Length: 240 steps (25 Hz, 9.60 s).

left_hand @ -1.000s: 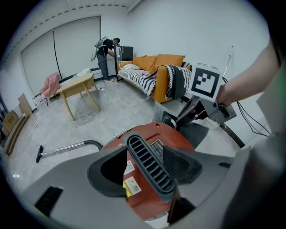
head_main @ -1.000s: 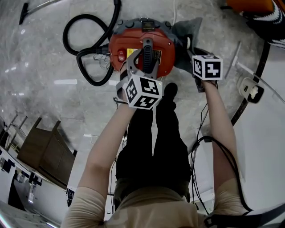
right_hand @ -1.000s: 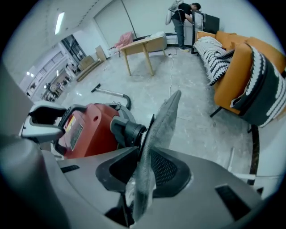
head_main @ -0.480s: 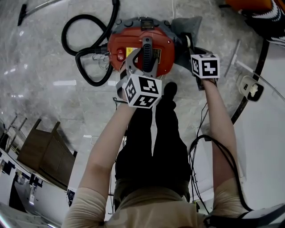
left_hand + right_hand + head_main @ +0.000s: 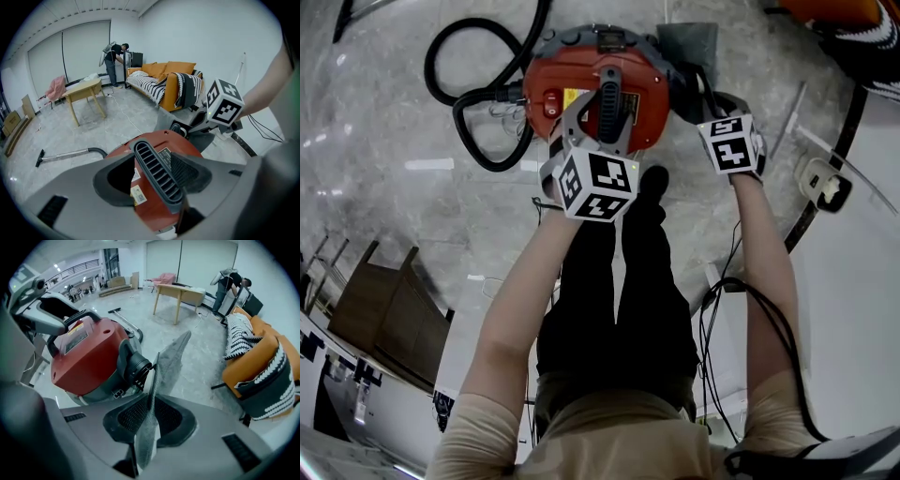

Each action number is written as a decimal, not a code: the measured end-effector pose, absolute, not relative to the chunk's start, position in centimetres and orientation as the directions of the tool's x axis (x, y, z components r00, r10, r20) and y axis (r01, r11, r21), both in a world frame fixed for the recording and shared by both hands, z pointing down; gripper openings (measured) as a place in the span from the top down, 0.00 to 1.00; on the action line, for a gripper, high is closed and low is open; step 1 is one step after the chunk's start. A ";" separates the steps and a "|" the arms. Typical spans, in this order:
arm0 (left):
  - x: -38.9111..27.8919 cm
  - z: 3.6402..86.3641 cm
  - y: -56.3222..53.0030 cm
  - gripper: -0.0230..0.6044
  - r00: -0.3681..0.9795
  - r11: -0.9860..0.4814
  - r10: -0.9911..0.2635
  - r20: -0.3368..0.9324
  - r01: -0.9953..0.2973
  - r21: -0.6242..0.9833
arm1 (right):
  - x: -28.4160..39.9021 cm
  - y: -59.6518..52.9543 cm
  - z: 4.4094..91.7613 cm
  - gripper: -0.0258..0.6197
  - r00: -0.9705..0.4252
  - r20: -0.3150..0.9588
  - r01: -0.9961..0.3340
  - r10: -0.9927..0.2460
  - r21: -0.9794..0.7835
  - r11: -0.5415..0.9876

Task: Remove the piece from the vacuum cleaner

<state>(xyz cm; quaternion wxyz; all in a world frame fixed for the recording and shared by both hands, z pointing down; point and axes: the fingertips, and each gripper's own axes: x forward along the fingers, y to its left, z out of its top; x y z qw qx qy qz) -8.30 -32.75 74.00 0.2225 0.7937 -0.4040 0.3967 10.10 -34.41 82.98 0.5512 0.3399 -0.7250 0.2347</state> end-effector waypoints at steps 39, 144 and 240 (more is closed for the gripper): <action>-8.5 73.9 -32.6 0.58 0.339 -0.555 -0.482 0.808 -0.832 0.017 | 10.3 -34.0 83.5 0.91 -0.260 0.935 -0.853 -0.242 -0.105 0.511; -8.7 74.4 -32.3 0.60 0.347 -0.481 -0.479 0.807 -0.872 0.090 | 12.8 -34.6 85.0 0.91 -0.226 0.937 -0.774 -0.266 -0.007 0.633; -7.1 50.5 -18.5 0.47 0.260 -0.414 -0.536 0.803 -0.910 0.019 | 31.1 -15.5 57.5 0.91 -0.381 0.727 -0.705 -0.571 -0.628 -0.329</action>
